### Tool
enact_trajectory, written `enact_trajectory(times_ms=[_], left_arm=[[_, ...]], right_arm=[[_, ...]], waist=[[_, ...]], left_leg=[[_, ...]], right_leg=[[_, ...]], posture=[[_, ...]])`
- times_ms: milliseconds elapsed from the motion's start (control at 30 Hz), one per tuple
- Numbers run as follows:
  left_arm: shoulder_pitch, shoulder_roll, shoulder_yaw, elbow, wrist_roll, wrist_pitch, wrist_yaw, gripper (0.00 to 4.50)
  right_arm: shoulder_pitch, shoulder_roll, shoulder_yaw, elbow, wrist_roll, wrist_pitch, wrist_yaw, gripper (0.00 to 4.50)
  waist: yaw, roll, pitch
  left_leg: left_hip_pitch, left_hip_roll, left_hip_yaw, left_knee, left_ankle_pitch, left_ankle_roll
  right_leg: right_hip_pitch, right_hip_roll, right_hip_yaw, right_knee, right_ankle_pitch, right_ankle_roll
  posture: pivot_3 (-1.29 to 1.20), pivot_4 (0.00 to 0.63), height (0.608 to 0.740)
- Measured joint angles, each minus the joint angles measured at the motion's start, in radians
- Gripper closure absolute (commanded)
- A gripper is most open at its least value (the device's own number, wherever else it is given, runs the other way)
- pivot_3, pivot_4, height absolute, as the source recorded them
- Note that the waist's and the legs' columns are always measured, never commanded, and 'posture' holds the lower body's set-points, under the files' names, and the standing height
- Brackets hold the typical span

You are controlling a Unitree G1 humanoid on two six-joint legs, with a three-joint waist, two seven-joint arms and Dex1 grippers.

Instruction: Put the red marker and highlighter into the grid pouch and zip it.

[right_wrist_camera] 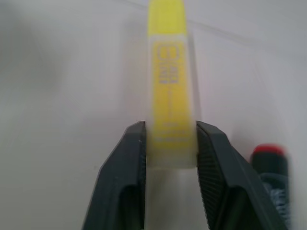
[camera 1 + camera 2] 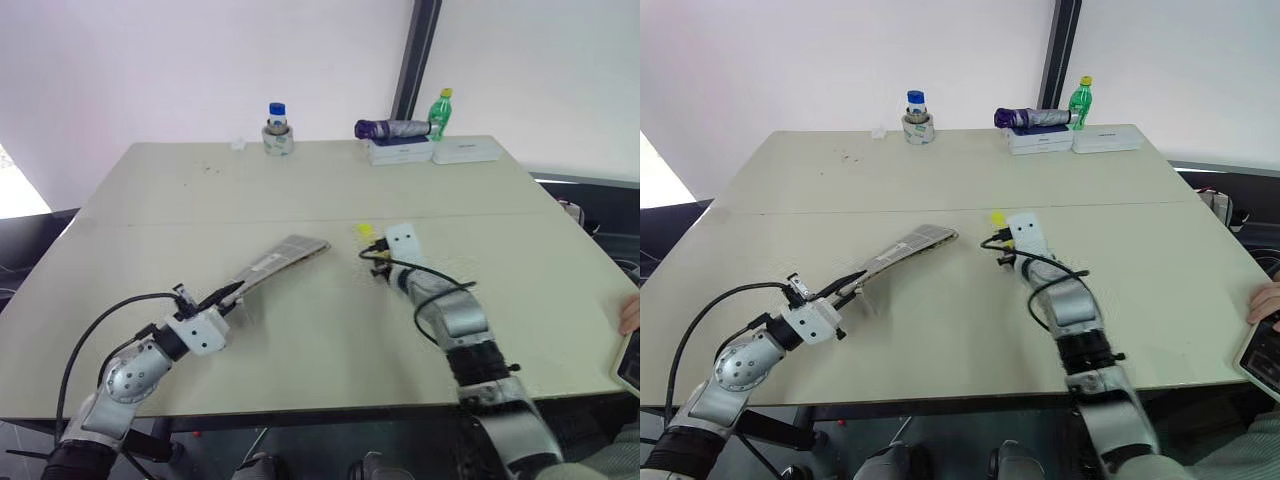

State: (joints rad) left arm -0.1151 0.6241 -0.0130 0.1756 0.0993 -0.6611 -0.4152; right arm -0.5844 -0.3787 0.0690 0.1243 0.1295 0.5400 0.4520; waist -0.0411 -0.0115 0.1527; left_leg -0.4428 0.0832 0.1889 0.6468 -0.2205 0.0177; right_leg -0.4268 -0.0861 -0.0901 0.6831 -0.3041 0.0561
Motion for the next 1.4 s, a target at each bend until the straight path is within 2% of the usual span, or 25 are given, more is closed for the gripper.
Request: enact_trajectory(times_ms=[100, 233, 333, 567, 933, 1167, 1400], left_arm=[[-0.016, -0.010, -0.007, 0.000, -0.113, 0.053, -0.081, 4.50], [-0.031, -0.029, -0.005, 0.002, -0.213, 0.122, -0.146, 4.50], [-0.052, -0.033, -0.004, 0.008, -0.241, 0.141, -0.180, 4.50], [-0.059, -0.039, -0.001, 0.013, -0.243, 0.145, -0.215, 4.50], [-0.035, -0.029, 0.009, -0.004, -0.207, 0.126, -0.216, 4.50], [-0.065, 0.021, -0.011, -0.002, -0.090, 0.056, -0.235, 4.50], [-0.117, 0.024, -0.031, -0.005, -0.080, 0.062, -0.273, 4.50]], right_arm=[[0.045, -0.154, -0.001, -0.149, 0.089, -0.106, 0.275, 3.63], [0.084, -0.251, -0.011, -0.247, 0.189, -0.065, 0.454, 3.63], [0.084, -0.287, 0.005, -0.312, 0.207, -0.036, 0.503, 3.63], [0.073, -0.267, 0.111, -0.270, 0.086, -0.086, 0.455, 3.63], [0.018, -0.227, 0.155, -0.112, -0.045, -0.223, 0.417, 3.63], [-0.086, -0.238, 0.303, -0.097, -0.238, -0.413, 0.476, 3.63], [-0.181, -0.193, 0.385, -0.020, -0.390, -0.666, 0.455, 3.63]], waist=[[-0.003, 0.000, 0.000], [-0.002, -0.001, 0.000], [-0.001, -0.001, 0.000], [-0.001, -0.001, 0.000], [-0.001, -0.001, 0.000], [0.000, -0.001, 0.000], [-0.001, -0.001, 0.000]], left_leg=[[0.001, 0.001, -0.001, -0.001, 0.000, 0.000], [0.001, 0.001, -0.002, 0.001, 0.000, 0.000], [0.001, 0.001, -0.002, 0.001, 0.000, 0.000], [0.001, 0.001, -0.002, 0.001, 0.000, 0.000], [0.001, 0.001, -0.002, 0.001, 0.000, 0.000], [0.001, 0.001, -0.001, 0.001, 0.000, -0.001], [0.001, 0.001, 0.000, 0.001, 0.004, -0.007]], right_leg=[[0.000, 0.002, 0.000, 0.000, 0.000, 0.000], [0.001, 0.002, 0.000, 0.000, 0.000, 0.000], [0.001, 0.002, 0.000, 0.000, 0.000, 0.000], [0.001, -0.001, 0.000, 0.000, 0.000, 0.000], [0.001, 0.000, 0.000, 0.000, 0.000, 0.000], [0.000, 0.000, 0.000, 0.000, 0.000, 0.000], [0.000, 0.001, 0.000, 0.000, 0.000, 0.000]], posture=[[0.00, 0.150, 0.738], [0.00, 0.150, 0.738], [0.00, 0.150, 0.738], [0.00, 0.150, 0.738], [0.00, 0.150, 0.738], [0.00, 0.150, 0.738], [0.00, 0.150, 0.738]])
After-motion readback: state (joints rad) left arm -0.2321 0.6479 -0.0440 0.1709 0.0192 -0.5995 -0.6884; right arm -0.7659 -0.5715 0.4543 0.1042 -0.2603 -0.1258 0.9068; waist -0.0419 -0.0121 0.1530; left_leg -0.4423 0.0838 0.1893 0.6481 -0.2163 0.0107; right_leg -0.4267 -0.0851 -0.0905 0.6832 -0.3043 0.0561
